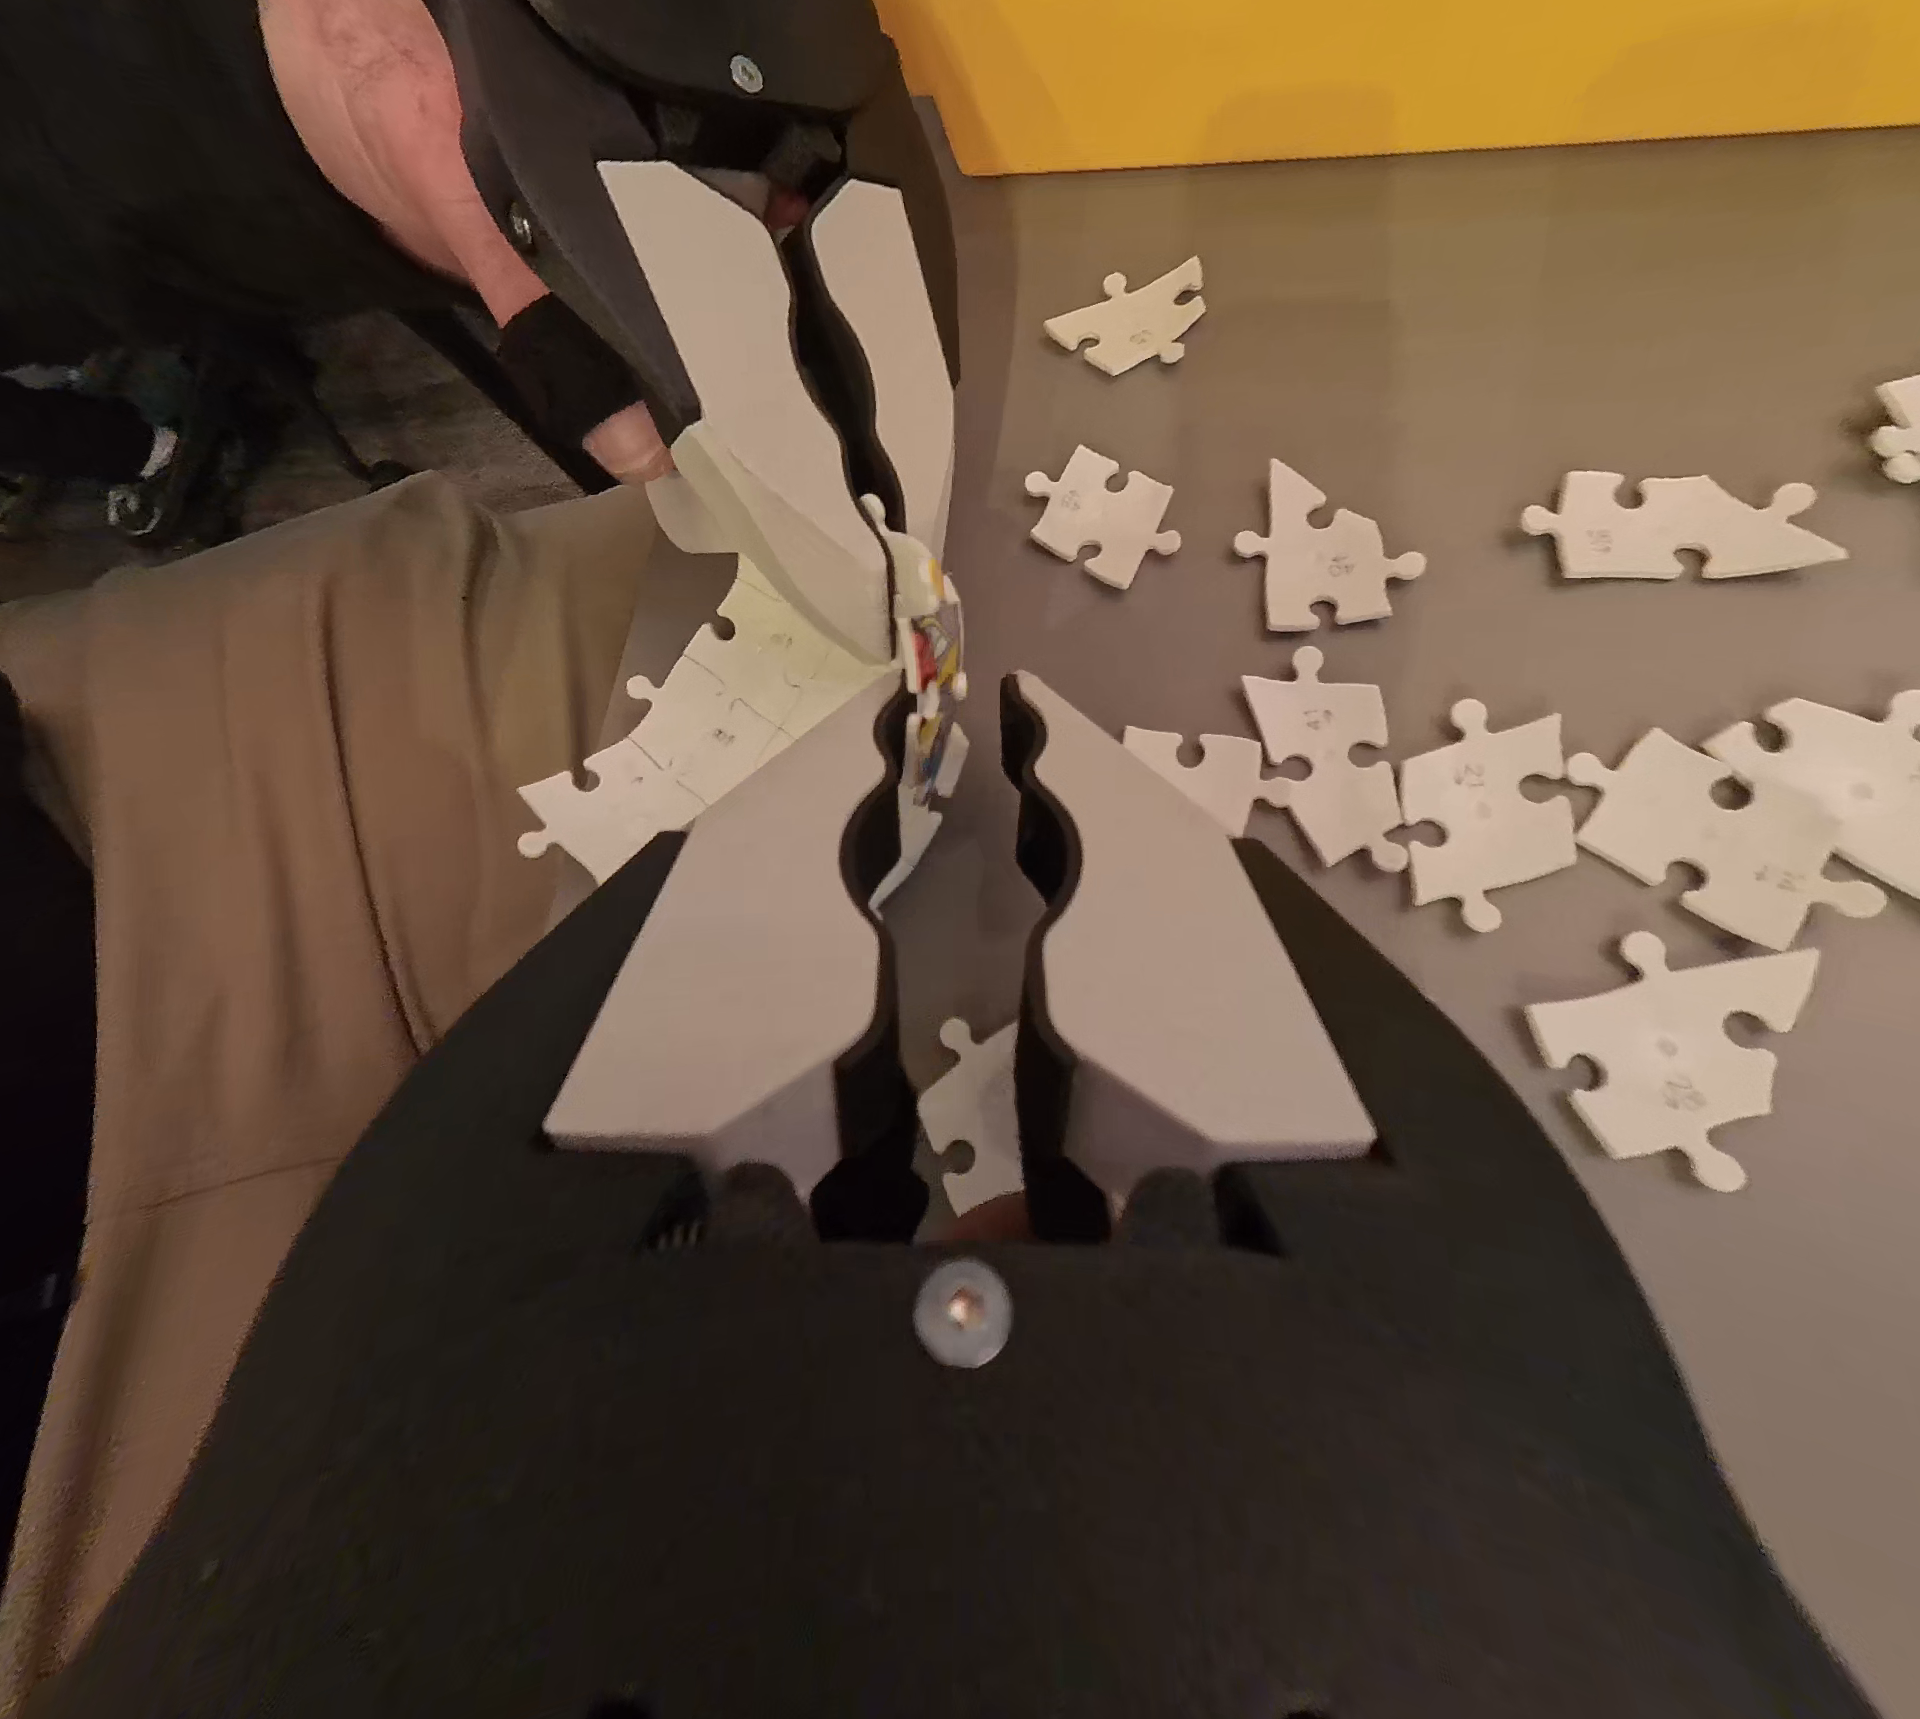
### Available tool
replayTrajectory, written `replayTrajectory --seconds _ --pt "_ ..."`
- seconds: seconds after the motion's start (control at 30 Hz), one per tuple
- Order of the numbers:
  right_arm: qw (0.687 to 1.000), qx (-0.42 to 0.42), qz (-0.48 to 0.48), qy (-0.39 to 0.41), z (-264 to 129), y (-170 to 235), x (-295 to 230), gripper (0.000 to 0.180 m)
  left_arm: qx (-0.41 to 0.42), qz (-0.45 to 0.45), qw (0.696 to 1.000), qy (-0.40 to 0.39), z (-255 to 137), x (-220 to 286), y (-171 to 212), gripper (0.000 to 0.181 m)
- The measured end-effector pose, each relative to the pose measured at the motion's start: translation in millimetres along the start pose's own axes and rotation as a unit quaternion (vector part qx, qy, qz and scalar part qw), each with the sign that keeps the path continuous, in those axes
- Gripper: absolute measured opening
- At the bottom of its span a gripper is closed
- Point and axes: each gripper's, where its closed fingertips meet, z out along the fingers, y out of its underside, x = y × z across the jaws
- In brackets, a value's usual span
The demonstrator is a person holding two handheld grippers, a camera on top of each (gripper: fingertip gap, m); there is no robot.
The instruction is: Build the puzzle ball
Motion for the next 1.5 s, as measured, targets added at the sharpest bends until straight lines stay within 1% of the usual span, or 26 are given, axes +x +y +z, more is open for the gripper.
replayTrajectory --seconds 0.1,0.2,0.27,0.53,0.63,0.73,0.8,0.87,1.0,1.37,1.5 --pt "1.000 -0.013 0.006 -0.013 3.0 2.6 -1.8 0.015 0.000 0.003 1.000 -0.001 -0.3 0.3 -0.4 0.003" --pt "0.999 -0.023 0.015 -0.027 5.1 4.5 -3.4 0.011 0.000 0.007 1.000 -0.002 -0.3 0.6 -0.7 0.003" --pt "0.999 -0.026 0.023 -0.042 5.4 4.2 -6.1 0.006 0.000 0.009 1.000 -0.002 -0.3 0.7 -0.7 0.003" --pt "0.995 -0.021 0.051 -0.079 4.1 3.1 -8.7 0.003 -0.001 0.018 1.000 0.001 -0.8 2.1 -0.7 0.003" --pt "0.995 -0.016 0.054 -0.083 3.5 2.1 -9.4 0.003 0.000 0.022 1.000 -0.001 -1.0 1.9 -1.2 0.003" --pt "0.995 -0.014 0.057 -0.084 3.6 1.8 -9.0 0.003 0.001 0.027 1.000 0.001 -0.9 3.9 -2.1 0.011" --pt "0.994 -0.013 0.058 -0.086 3.5 1.7 -9.3 0.003 0.003 0.030 1.000 0.000 -0.7 4.3 -3.1 0.010" --pt "0.995 -0.012 0.058 -0.086 3.4 1.6 -9.4 0.003 0.007 0.030 1.000 -0.005 -1.2 2.5 -4.3 0.004" --pt "0.995 -0.012 0.061 -0.084 3.6 2.0 -8.4 0.002 0.007 0.033 0.999 -0.008 -0.7 1.9 -4.6 0.003" --pt "0.994 -0.009 0.067 -0.090 3.1 1.8 -9.8 0.003 0.006 0.043 0.999 -0.008 -1.2 3.5 -4.3 0.003" --pt "0.993 -0.010 0.070 -0.091 3.0 2.2 -9.3 0.003 0.019 0.046 0.999 -0.013 -1.9 2.9 -8.6 0.007"
